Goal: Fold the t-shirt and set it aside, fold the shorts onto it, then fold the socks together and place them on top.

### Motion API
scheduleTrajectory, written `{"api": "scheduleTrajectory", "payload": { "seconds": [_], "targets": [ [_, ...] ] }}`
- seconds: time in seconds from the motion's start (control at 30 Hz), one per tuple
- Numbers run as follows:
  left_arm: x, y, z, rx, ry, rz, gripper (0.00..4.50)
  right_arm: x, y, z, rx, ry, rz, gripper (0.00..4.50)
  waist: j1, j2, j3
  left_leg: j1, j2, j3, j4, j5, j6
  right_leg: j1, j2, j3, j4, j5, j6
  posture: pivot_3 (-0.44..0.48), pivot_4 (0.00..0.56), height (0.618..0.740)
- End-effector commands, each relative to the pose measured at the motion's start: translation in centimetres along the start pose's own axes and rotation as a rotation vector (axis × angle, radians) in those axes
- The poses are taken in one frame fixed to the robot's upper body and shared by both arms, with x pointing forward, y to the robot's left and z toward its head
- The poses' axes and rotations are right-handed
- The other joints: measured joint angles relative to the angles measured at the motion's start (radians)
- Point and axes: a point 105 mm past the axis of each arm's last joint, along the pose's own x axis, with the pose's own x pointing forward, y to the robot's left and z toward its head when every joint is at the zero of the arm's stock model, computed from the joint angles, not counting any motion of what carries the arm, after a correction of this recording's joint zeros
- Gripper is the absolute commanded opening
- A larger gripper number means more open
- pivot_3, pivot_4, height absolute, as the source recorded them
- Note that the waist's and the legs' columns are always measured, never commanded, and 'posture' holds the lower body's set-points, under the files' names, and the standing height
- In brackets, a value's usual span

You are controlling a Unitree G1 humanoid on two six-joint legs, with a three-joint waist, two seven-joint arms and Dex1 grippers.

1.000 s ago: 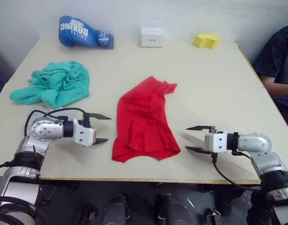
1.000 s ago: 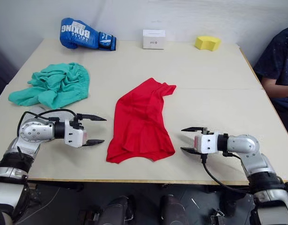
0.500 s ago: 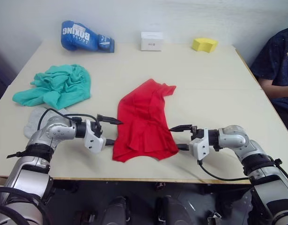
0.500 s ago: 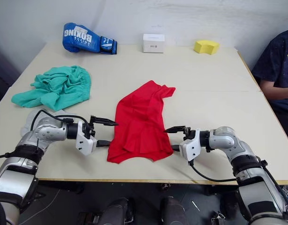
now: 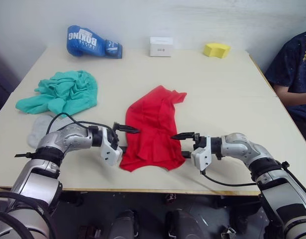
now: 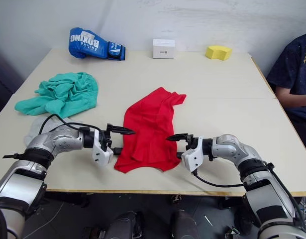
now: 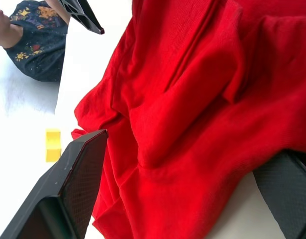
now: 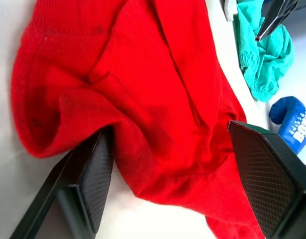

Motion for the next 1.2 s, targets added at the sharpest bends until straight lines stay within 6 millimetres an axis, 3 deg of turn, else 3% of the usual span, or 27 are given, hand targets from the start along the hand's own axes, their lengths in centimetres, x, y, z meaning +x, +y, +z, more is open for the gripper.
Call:
{"api": "scheduleTrajectory", "payload": {
  "seconds": [0.03, 0.1, 0.37, 0.4, 0.63, 0.77, 0.9, 1.03, 1.2],
  "targets": [
    [0.9, -1.7, 0.2, -0.031, -0.011, -0.061, 3.6, 1.2, 2.2, 0.3, 0.03, -0.013, 0.106, 3.38, 0.0, 0.0, 0.0, 0.0, 0.0, 0.0, 0.0, 0.0, 0.0, 0.0, 0.0, 0.0, 0.0, 0.0, 0.0, 0.0, 0.15, 0.74],
    [0.9, -1.7, 0.2, -0.042, -0.01, -0.057, 2.93, 1.4, 2.3, 0.5, 0.033, -0.022, 0.114, 2.91, 0.0, 0.0, 0.0, 0.0, 0.0, 0.0, 0.0, 0.0, 0.0, 0.0, 0.0, 0.0, 0.0, 0.0, 0.0, 0.0, 0.15, 0.74],
    [0.7, -0.8, -0.5, -0.076, 0.032, 0.01, 0.27, 1.6, 2.1, 0.6, 0.053, -0.021, 0.1, 0.01, -0.002, 0.001, 0.001, -0.002, 0.0, 0.0, -0.002, 0.001, 0.001, -0.002, 0.0, 0.0, -0.001, 0.0, 0.0, 0.0, 0.15, 0.74],
    [0.7, -0.8, -0.5, -0.08, 0.033, 0.019, 0.03, 1.5, 2.1, 0.6, 0.054, -0.019, 0.096, 0.0, -0.001, 0.001, 0.001, -0.002, 0.0, 0.001, -0.003, 0.001, 0.001, -0.002, 0.0, 0.0, -0.001, 0.0, 0.0, 0.0, 0.15, 0.74],
    [0.2, -1.8, 0.5, -0.115, -0.015, 0.017, 0.03, 0.2, 2.4, 0.8, 0.111, 0.011, 0.085, 0.0, 0.0, 0.001, 0.001, -0.002, 0.0, 0.0, -0.005, 0.001, 0.0, -0.003, 0.0, -0.001, -0.004, 0.0, 0.0, 0.0, 0.15, 0.74],
    [-0.9, -2.7, 0.3, -0.197, 0.006, -0.011, 0.03, -0.9, 2.1, 1.5, 0.244, 0.02, 0.079, 0.0, 0.0, 0.002, 0.001, -0.006, 0.0, 0.001, -0.006, 0.003, 0.005, -0.006, 0.0, -0.001, -0.006, -0.001, 0.0, 0.0, 0.15, 0.74],
    [-1.8, -3.1, 0.9, -0.26, 0.001, -0.031, 0.03, -2.6, 2.3, 3.7, 0.479, -0.033, 0.122, 0.0, -0.004, 0.004, 0.002, -0.007, 0.0, 0.001, -0.007, 0.001, 0.006, -0.007, 0.0, -0.002, -0.009, -0.001, 0.0, 0.0, 0.15, 0.74],
    [-2.2, -2.2, 3.2, -0.322, -0.08, -0.015, 0.03, -4.5, 2.9, 6.3, 0.695, -0.049, 0.228, 0.0, -0.002, 0.007, 0.004, -0.009, 0.001, 0.001, -0.007, 0.001, 0.006, -0.01, 0.0, -0.001, -0.009, -0.001, 0.0, 0.0, 0.15, 0.74],
    [-2.7, -2.8, 6.1, -0.471, -0.15, -0.096, 0.03, -5.7, 3.9, 9.5, 0.886, -0.038, 0.318, 0.0, 0.004, 0.008, 0.005, -0.018, 0.001, -0.004, -0.004, 0.001, 0.006, -0.016, 0.0, -0.004, -0.009, -0.001, -0.001, 0.0, 0.15, 0.74]
  ]
}}
